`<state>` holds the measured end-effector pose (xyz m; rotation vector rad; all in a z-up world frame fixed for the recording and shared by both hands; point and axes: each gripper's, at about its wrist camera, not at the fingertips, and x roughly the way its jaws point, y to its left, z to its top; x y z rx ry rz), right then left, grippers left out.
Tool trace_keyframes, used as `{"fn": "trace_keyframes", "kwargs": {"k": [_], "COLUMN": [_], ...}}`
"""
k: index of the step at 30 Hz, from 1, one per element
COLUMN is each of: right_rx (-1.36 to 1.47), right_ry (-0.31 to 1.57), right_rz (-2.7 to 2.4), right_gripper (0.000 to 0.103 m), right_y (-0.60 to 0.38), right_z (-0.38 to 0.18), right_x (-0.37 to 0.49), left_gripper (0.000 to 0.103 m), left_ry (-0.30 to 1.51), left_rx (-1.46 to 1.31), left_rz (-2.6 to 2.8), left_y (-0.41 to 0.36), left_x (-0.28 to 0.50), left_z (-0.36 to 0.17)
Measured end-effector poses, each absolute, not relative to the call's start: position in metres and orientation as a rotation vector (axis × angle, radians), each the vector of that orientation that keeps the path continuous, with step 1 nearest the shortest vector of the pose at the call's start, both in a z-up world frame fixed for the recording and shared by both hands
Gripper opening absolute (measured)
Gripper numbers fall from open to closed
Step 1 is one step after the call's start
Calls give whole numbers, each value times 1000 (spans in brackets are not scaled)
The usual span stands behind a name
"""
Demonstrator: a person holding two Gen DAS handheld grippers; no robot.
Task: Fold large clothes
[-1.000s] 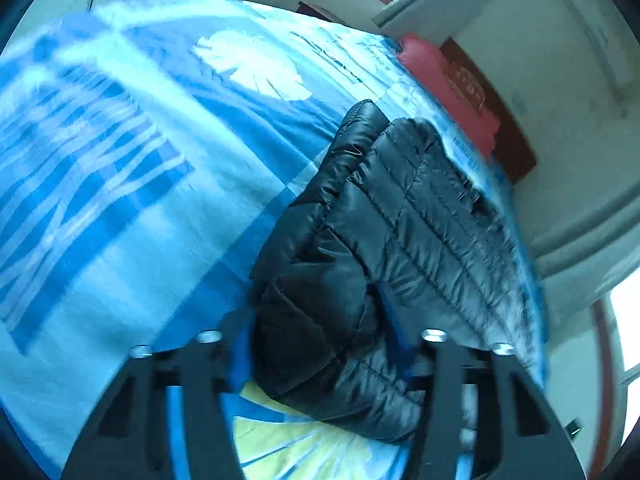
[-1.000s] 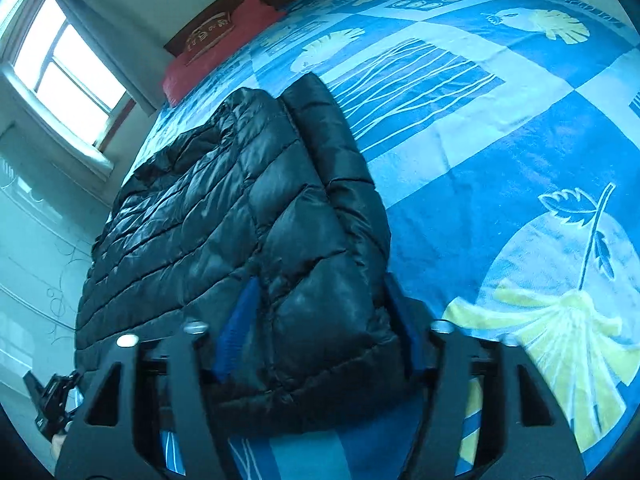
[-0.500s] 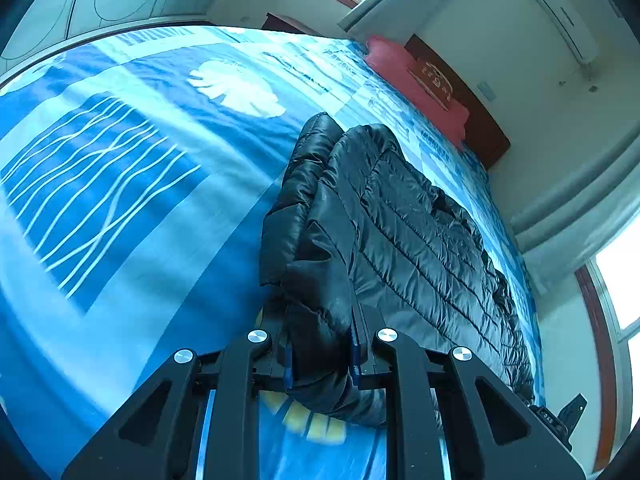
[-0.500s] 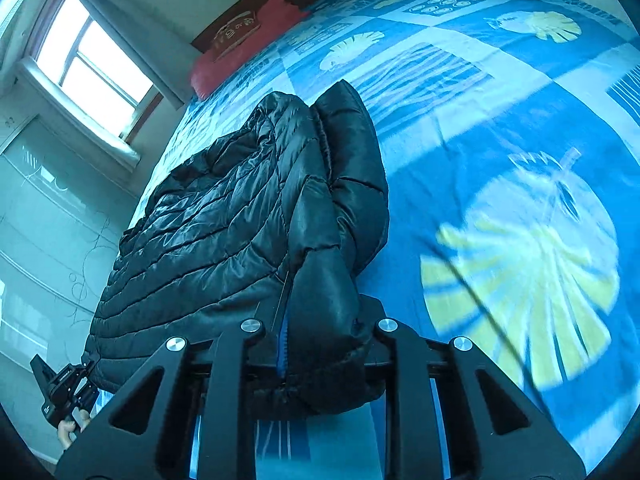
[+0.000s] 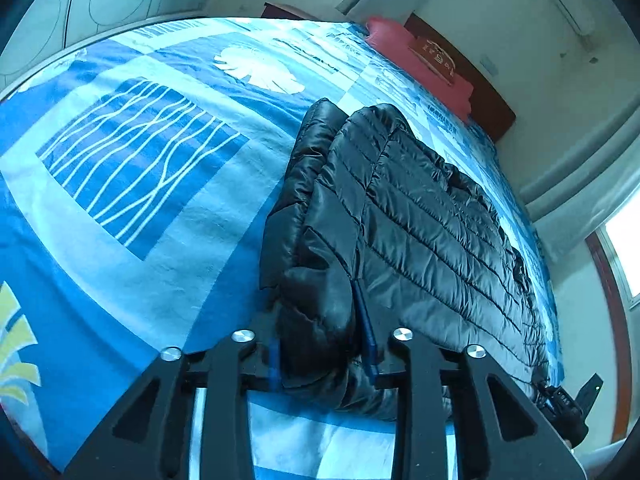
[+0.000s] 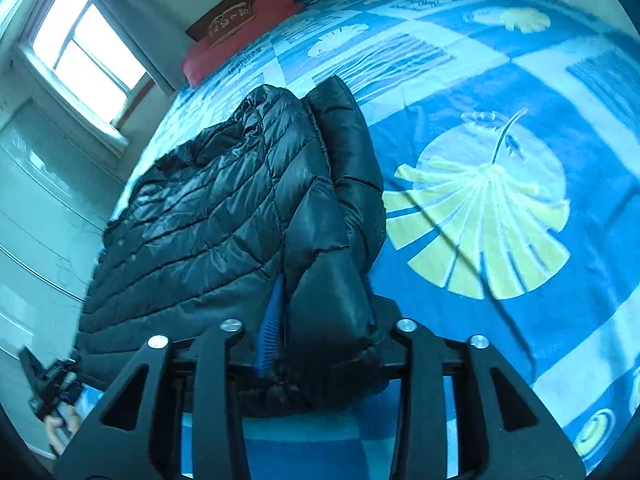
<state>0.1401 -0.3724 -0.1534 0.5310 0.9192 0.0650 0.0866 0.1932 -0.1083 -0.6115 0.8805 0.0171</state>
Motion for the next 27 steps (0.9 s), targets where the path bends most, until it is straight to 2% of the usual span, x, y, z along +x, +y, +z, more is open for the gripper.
{"fn": "trace_keyframes", "kwargs": {"k": [4,8,15,22,25,27], "right_rx": [557,523,426,306,256,219], "right_ry": [918,895,837,855,873,883], "right_rz": [56,-11,-31,115,182,221], "right_gripper": [46,47,47,46,46,46], "right_y": [-382,-388,-372,-307,-271,-246], "right_z": [-152,-141,-114,-96,-95,-95], "right_x": [133,124,120,137,154,170], "left_gripper": [49,62,64,64,72,72], "left_ry": [879,901,931,909,883,887], "left_rx": [-643,-607,-500,-472,-481,-464], "left_rz": [43,87,107,119,108,97], "left_y": [201,206,202,216,220,218], "left_x": [73,65,58,43,52,66], "left_z": [-107,-109,-103,-77,-67,-65]}}
